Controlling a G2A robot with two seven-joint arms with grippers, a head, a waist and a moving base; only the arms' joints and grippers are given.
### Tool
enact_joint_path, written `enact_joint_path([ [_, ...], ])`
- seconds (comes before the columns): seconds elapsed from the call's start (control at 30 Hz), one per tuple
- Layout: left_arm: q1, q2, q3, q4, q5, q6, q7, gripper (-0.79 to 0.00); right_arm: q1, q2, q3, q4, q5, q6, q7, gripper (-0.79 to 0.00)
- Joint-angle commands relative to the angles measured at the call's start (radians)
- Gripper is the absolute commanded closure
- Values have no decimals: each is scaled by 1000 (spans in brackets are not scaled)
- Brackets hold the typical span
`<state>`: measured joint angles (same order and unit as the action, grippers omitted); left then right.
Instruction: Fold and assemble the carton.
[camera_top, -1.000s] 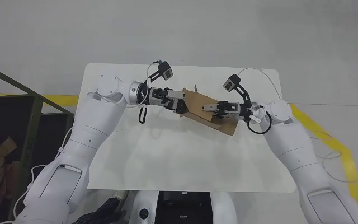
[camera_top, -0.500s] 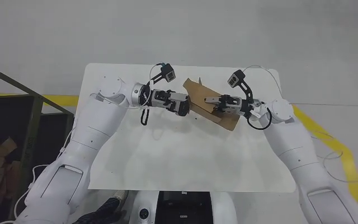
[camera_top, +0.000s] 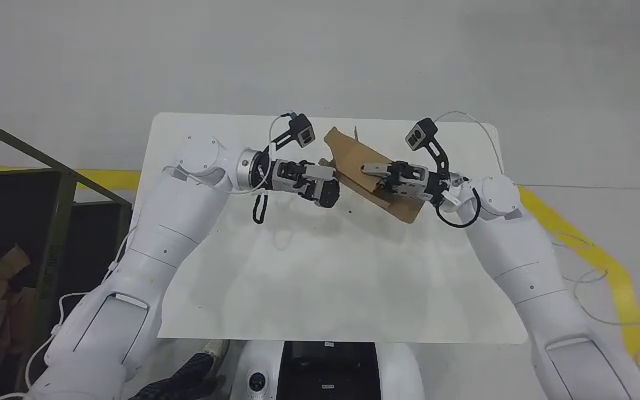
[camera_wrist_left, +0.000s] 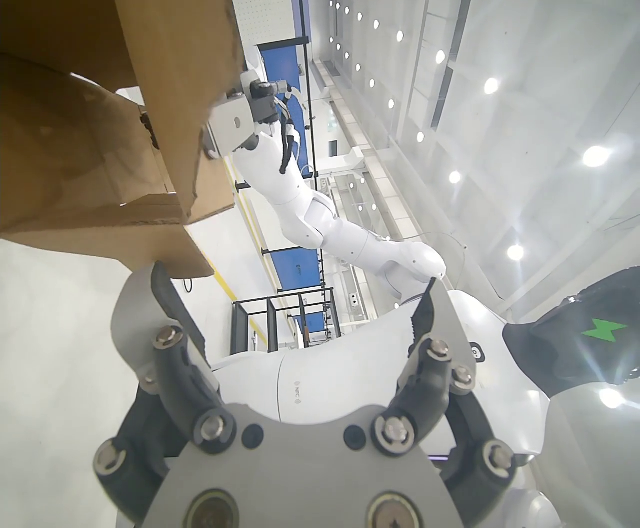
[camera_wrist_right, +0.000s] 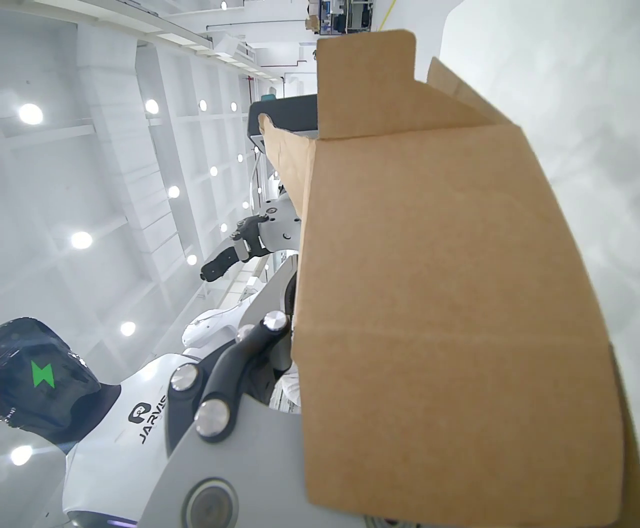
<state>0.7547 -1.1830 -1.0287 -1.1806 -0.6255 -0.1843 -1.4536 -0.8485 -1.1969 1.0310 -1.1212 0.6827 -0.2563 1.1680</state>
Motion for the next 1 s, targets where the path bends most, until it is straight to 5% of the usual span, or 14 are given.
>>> enact_joint_path([
  [0.0, -1, -1, 1, 2, -3, -2, -1, -785, -3, -2, -5, -13, 0, 0, -3, 0],
  [0.47, -4, 0, 0, 4, -5, -6, -2, -785, -14, -11, -11, -32, -8, -1, -6, 0],
  [0.97, 49, 29, -68, 2, 29, 20, -13, -785, 15, 12, 64, 76, -13, -27, 198, 0],
])
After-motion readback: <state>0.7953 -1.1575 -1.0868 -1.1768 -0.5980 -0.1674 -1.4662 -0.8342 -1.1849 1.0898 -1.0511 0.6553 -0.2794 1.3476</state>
